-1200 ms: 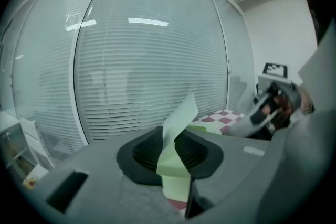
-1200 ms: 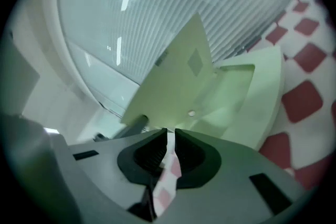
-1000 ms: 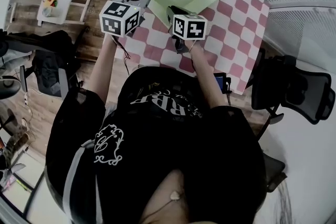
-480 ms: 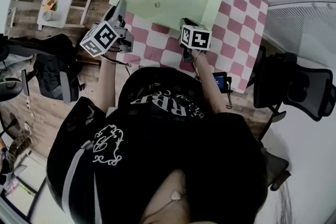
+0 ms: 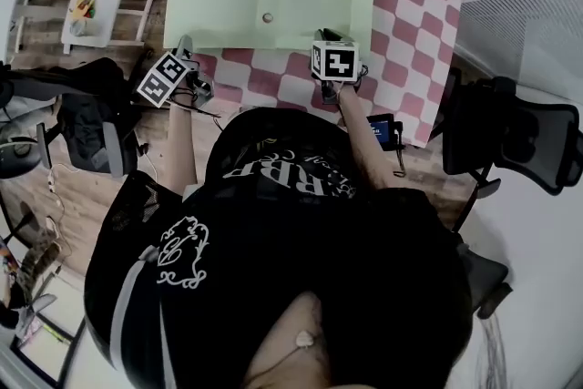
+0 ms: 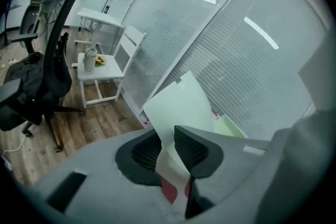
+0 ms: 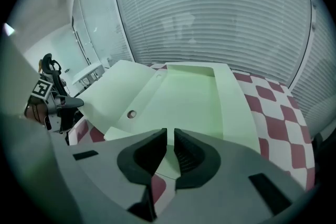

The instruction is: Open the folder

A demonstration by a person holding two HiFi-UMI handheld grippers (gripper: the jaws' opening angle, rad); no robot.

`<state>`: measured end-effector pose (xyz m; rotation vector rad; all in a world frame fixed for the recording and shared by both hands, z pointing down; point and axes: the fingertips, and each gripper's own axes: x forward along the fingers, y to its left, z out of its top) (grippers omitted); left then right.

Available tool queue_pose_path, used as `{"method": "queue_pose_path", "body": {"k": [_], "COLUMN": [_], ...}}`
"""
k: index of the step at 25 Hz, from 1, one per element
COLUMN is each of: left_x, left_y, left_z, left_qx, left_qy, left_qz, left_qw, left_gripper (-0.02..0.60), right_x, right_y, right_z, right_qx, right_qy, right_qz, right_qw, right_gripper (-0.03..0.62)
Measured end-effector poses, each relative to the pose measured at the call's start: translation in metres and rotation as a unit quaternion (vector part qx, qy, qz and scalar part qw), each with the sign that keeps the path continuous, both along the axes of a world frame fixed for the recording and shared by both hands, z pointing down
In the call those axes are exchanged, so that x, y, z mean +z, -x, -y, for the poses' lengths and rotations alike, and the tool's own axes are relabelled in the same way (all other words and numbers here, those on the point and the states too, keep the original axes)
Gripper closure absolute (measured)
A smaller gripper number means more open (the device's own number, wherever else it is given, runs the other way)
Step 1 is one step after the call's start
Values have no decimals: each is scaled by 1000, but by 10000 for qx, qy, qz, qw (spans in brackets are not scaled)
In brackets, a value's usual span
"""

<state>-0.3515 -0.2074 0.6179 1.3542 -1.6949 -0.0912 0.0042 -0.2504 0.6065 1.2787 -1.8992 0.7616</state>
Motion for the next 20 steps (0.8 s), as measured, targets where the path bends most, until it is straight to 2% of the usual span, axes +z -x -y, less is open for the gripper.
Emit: {"method": "queue_pose_path", "body": {"k": [5,8,10,13,15,17,20], "left_x": [25,38,38,34,26,5,-38], "left_y": [10,12,10,11,13,12,-4], "left_z": [-4,-4,-3,-9,-15,-20,-28], "left_qx": [-133,-100,-103,-384,-597,-608,-412], "left_qy": [575,841,847,650,423,6,-694], "left_qz": [331,554,668,548,432,383,279], "left_qw": [9977,9949,9941,9956,9964,9974,9963], "left_gripper": [477,451,451,434,395,344,325], "right_x": [-15,-21,-27,-41,-50,-59,-72], "right_y": [9,10,12,13,11,6,-5], "right_z": [3,0,-9,-29,-42,-55,-77], "right_qx": [-228,-239,-242,-233,-286,-351,-452], "right_qy": [-415,-465,-412,-403,-441,-480,-602], "right_qz": [-206,-93,86,478,708,863,1061], "right_qw": [9987,9986,9988,9978,9961,9945,9915], "right_gripper": [580,580,579,579,579,579,579]}}
